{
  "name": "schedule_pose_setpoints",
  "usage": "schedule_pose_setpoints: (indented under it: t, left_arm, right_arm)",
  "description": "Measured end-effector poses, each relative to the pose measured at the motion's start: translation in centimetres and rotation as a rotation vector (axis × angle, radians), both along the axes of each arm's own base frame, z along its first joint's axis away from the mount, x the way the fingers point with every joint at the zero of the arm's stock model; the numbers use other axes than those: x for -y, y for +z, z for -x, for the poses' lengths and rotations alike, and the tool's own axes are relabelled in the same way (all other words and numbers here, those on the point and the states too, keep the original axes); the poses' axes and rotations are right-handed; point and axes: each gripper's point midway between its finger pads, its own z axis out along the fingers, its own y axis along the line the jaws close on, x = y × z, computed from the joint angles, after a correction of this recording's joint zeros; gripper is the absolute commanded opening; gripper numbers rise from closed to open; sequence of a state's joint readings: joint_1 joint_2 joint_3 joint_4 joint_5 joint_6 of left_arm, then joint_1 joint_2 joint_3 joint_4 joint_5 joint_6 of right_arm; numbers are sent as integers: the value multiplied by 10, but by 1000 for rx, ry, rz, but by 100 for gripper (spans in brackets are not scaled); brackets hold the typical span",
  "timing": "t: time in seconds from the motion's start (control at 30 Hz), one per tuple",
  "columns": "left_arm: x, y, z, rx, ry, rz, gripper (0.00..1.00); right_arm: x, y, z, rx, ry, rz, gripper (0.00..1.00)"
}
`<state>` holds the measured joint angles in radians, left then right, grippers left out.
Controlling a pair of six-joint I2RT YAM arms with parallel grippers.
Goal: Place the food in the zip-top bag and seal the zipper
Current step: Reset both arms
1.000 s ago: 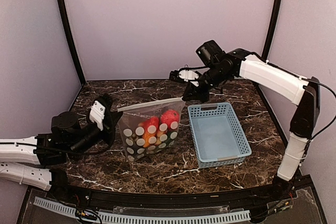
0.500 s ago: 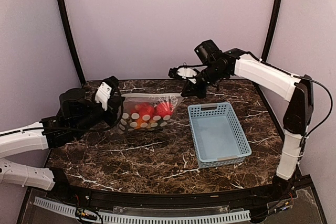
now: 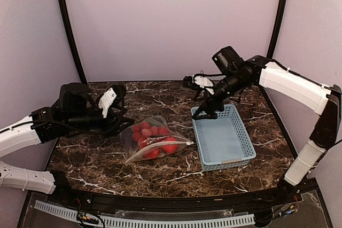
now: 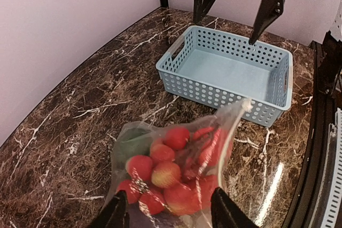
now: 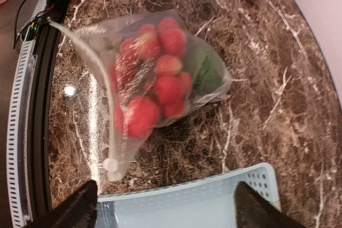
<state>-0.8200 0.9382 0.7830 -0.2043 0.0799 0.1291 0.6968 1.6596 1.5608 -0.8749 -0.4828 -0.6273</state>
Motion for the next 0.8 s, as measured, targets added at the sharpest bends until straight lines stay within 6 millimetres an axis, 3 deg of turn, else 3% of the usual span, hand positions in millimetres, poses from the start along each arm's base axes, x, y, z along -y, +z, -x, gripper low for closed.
schedule_pose_setpoints:
  t: [0.13,0.17,0.2,0.27,0.43,0.53,0.67,0.8]
  left_arm:
    - [-1,45,-8,49,27,9,77]
    - [-2,53,-13,66,50,4,81]
    - [-4,61,-20,84,82,-5,93]
    - [-7,66,-35,110,150,-35,98]
    - [-21,61,-78,145,337,-136,99]
    - [-42,65,-109,127,463,-129,99]
    - [-77,88,-152,87,640,-28,99]
    - [-91,91,-163,90,696,9,99]
  right_arm:
    - [11,34,-12,67,-65,-66,99]
    - [16,40,-21,78,-103,-83,99]
    - [23,46,-33,87,-155,-102,99]
    - [41,55,-59,98,-265,-133,99]
    - [121,76,-133,111,-609,-223,99]
    - [169,86,-159,144,-789,-260,99]
    - [214,101,-166,211,-971,-289,99]
    - [244,120,-155,311,-1082,-336,99]
